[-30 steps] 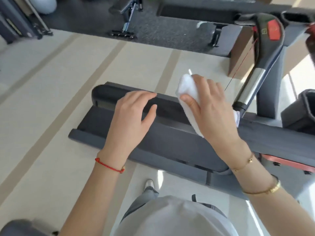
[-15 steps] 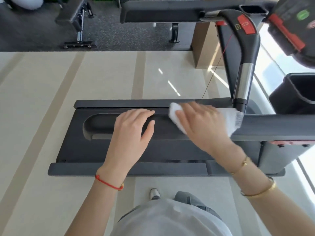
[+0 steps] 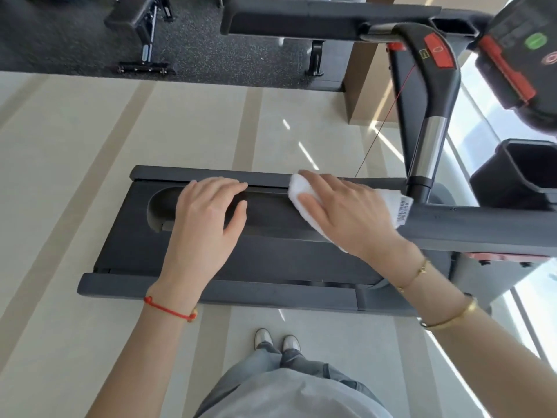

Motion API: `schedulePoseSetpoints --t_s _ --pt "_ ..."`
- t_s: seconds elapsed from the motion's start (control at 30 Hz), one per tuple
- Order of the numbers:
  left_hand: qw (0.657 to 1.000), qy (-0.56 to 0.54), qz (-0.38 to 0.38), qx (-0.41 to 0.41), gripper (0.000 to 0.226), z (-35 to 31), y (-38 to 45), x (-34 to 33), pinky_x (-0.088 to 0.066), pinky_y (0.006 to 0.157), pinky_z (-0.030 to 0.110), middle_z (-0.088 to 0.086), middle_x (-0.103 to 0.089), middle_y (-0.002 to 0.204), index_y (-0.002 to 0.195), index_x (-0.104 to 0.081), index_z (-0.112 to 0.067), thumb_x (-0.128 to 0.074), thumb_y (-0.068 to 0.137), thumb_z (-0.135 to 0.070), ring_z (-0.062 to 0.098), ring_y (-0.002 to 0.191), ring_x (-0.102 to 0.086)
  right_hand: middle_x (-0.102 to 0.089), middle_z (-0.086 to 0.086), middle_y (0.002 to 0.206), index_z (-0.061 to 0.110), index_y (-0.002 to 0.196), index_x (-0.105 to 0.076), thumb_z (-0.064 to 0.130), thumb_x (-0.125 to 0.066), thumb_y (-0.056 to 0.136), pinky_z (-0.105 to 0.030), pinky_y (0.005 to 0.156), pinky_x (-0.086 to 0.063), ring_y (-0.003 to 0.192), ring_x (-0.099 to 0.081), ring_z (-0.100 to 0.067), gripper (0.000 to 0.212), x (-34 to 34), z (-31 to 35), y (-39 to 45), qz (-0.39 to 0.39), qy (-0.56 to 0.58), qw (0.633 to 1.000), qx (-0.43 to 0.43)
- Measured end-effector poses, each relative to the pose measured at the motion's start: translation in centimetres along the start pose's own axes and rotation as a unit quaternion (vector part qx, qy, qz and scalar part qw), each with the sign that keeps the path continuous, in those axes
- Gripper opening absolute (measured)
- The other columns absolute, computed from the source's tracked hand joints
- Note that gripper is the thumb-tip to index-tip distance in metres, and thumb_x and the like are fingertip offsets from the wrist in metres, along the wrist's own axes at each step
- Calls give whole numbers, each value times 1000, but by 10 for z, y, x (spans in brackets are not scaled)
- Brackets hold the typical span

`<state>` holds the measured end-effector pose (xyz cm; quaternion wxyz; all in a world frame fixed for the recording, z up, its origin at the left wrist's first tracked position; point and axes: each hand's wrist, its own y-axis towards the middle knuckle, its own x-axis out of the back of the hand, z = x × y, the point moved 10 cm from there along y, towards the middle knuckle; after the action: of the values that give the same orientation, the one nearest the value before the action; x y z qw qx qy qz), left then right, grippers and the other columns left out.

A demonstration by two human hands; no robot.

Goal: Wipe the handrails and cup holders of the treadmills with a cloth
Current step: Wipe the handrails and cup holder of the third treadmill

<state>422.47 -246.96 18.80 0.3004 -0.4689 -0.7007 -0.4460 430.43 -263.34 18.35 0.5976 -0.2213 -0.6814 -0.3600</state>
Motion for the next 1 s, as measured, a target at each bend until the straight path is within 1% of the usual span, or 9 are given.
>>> schedulePoseSetpoints --t_s 0.13,0.23,0.33,0.47,0.6,0.67,0.77,0.87,1.0 --pt "999 12 -17 28 27 27 -3 15 -38 107 49 4 -66 121 120 -67 -11 -58 95 -16 26 118 -57 -60 9 118 32 146 -32 47 -19 103 -34 55 -45 75 -63 -21 47 -6 58 29 -18 23 999 16" --pt "999 8 -21 42 27 49 -6 22 -40 104 51 4 -66 122 120 -67 -10 -58 95 -15 27 117 -57 -57 10 123 31 134 -49 39 -31 103 -33 50 -45 76 -61 -18 36 4 66 24 -56 82 995 32" --pt "999 -4 -11 50 28 72 -6 26 -40 104 51 4 -65 124 121 -66 -11 -58 95 -15 26 119 -56 -66 9 99 29 109 -64 38 -38 101 -32 50 -43 71 -60 -18 29 9 45 19 -95 82 991 -39" --pt "998 -48 19 33 31 93 -5 28 -40 106 47 -2 -62 127 126 -63 -15 -56 97 -18 20 121 -53 -53 1 65 21 74 -53 31 -30 98 -32 46 -26 55 -47 -20 35 -4 53 41 -77 -15 983 -163" --pt "994 -93 46 10 35 105 -2 26 -41 107 37 -6 -59 130 132 -58 -17 -54 98 -23 12 122 -50 -54 2 68 20 84 -60 28 -28 100 -36 50 -39 57 -51 -22 36 -12 113 68 -79 -5 988 -134" --pt "992 -107 61 3 37 111 -2 25 -40 108 32 -6 -58 132 134 -56 -17 -53 98 -26 10 124 -49 -60 4 81 24 106 -62 33 -21 103 -37 59 -43 67 -54 -22 42 -13 125 69 -72 5 991 -115" --pt "989 -123 80 -7 39 118 -2 23 -34 108 17 -8 -56 134 136 -54 -19 -51 99 -30 7 127 -47 -66 5 103 24 133 -55 34 -28 104 -37 69 -46 81 -60 -24 40 -6 115 52 -78 34 994 -67" --pt "987 -134 94 -4 41 126 -1 21 -22 102 0 -11 -54 135 137 -53 -22 -53 98 -34 3 127 -45 -68 5 104 27 134 -53 34 -34 103 -36 70 -45 82 -61 -24 38 -1 82 36 -80 21 986 -145" --pt "982 -164 96 -11 39 131 -1 18 -33 103 9 -13 -56 129 132 -55 -21 -55 97 -36 3 122 -49 -67 4 98 31 130 -54 39 -29 102 -38 67 -44 80 -62 -25 38 -14 125 67 -57 -11 988 -144"
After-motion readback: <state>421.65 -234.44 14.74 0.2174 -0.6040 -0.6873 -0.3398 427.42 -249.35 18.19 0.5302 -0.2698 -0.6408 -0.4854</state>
